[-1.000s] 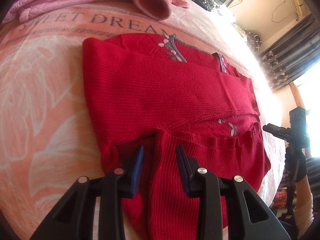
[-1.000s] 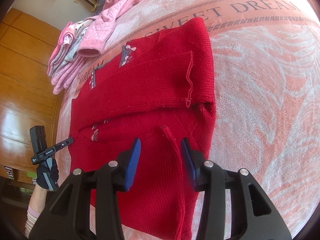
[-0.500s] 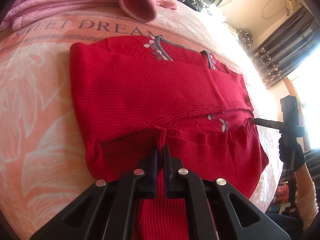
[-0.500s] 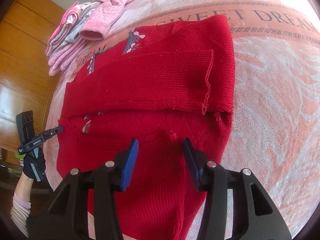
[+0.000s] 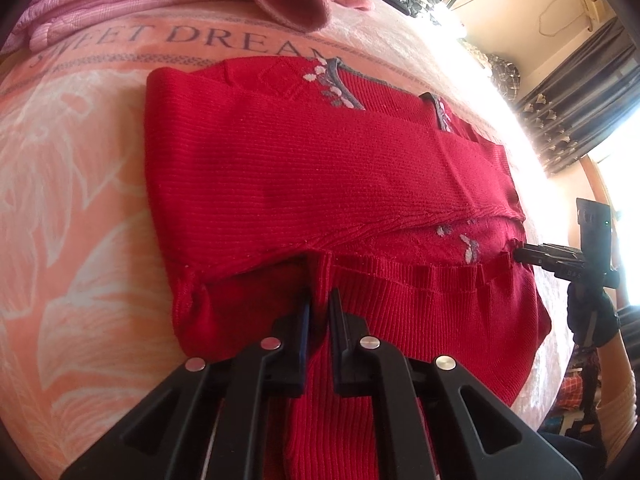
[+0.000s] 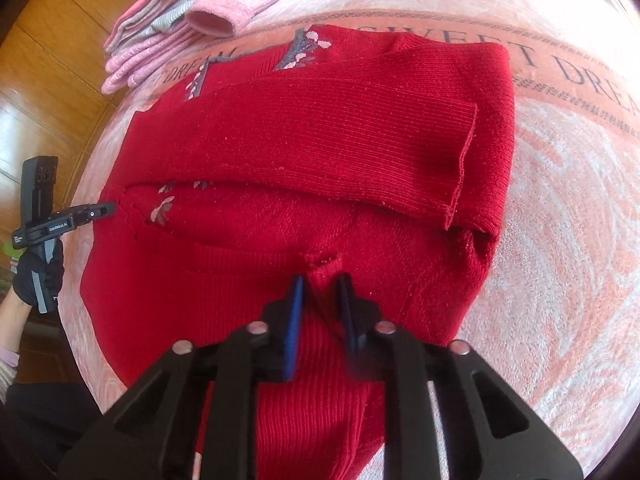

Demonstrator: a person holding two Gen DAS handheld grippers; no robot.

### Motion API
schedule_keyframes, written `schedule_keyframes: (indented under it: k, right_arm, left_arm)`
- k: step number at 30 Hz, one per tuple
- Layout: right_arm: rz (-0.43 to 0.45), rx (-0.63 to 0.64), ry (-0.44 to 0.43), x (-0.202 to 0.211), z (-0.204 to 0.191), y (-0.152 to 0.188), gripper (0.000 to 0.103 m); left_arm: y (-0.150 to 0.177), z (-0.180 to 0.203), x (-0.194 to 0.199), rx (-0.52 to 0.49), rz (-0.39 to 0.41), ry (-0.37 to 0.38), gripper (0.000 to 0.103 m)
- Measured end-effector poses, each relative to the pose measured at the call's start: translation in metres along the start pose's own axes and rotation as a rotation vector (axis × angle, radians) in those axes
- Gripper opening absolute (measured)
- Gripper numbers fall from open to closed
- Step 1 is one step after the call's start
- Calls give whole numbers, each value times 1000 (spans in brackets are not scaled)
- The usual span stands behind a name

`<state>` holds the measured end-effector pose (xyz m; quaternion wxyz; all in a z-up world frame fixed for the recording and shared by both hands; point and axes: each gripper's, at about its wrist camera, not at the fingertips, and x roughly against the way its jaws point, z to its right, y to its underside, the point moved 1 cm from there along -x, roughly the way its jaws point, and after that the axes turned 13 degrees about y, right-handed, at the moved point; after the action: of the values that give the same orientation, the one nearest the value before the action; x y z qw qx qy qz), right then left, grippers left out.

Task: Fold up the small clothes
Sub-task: 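Grasp the folded edge with both tools and fold it again toward the collar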

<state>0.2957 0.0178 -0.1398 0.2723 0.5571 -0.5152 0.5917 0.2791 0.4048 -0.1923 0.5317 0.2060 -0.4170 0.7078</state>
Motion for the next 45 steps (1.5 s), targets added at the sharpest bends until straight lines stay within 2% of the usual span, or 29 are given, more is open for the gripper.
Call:
schedule_keyframes:
  k: [7, 10, 14, 20, 26, 31, 35, 40, 45]
  right_arm:
    - [64, -16, -73, 28, 6, 5, 8]
    - [106, -55, -120, 46, 13, 3, 8]
    - [166, -70, -139, 72, 15, -2, 8]
    - [261, -117, -138, 105, 20, -25, 7]
    - [295, -172, -71, 111, 32, -77, 5]
    - [320, -213, -23, 99, 43, -124, 5]
    - [291, -282, 13, 61, 56, -153, 5]
    - [214, -324, 68, 0, 67, -162, 5]
    - [174, -336, 85, -35, 73, -154, 5]
  left_arm:
    - [7, 17, 25, -29, 95, 55, 4]
    - [7, 23, 44, -19, 168, 93, 4]
    - [-1, 30, 67, -14, 264, 107, 3]
    - [-31, 37, 88, 8, 356, 131, 3]
    - [-83, 35, 93, 24, 425, 114, 3]
    - [-121, 16, 79, 60, 461, 79, 3]
    - [-140, -9, 48, 97, 436, 7, 3]
    - [-144, -34, 3, 108, 374, -73, 4]
    - [-144, -47, -20, 114, 341, -113, 4]
